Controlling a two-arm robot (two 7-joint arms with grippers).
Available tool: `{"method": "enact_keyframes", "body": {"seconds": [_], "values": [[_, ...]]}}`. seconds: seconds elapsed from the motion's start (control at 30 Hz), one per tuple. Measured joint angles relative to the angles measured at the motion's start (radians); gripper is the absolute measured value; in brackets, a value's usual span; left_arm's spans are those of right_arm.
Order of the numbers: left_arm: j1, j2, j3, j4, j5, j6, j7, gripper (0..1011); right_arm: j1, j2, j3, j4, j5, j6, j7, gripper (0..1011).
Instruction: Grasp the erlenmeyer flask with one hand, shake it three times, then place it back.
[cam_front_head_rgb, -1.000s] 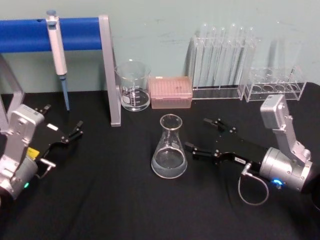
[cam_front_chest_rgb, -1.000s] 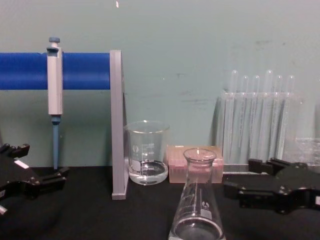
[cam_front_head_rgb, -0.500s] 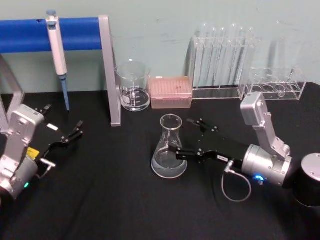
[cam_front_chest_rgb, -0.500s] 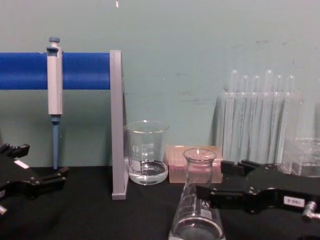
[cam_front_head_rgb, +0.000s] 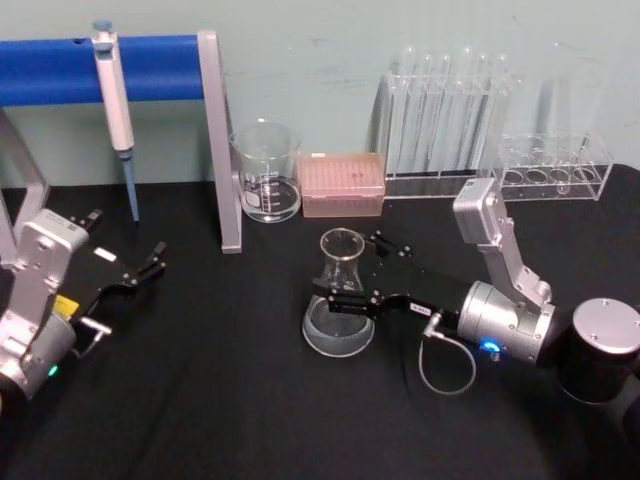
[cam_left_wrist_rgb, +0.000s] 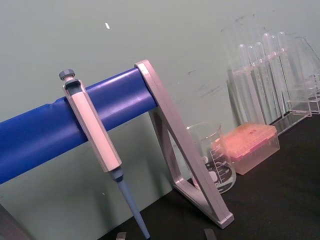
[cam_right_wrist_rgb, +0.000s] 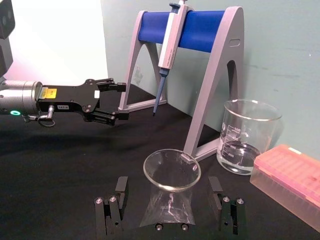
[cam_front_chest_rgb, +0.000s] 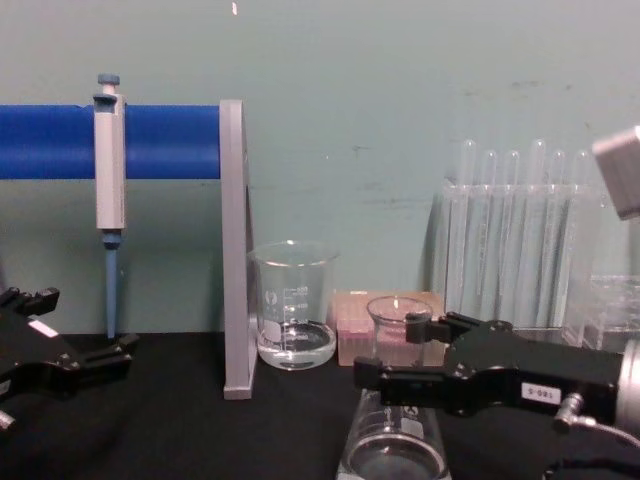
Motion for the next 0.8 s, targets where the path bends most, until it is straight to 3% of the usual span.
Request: {"method": "enact_keyframes", "body": {"seconds": [0.4, 0.8], "values": [[0.0, 0.0, 0.0, 0.0, 0.0, 0.0, 0.0, 1001, 0.022, -0.028, -0.007, 0.032, -0.014, -0.011, -0.002, 1002], [0.0, 0.0, 0.0, 0.0, 0.0, 0.0, 0.0, 1001, 0.021, -0.029, -0.007, 0.03, -0.029, -0.012, -0.019, 1002]]}}
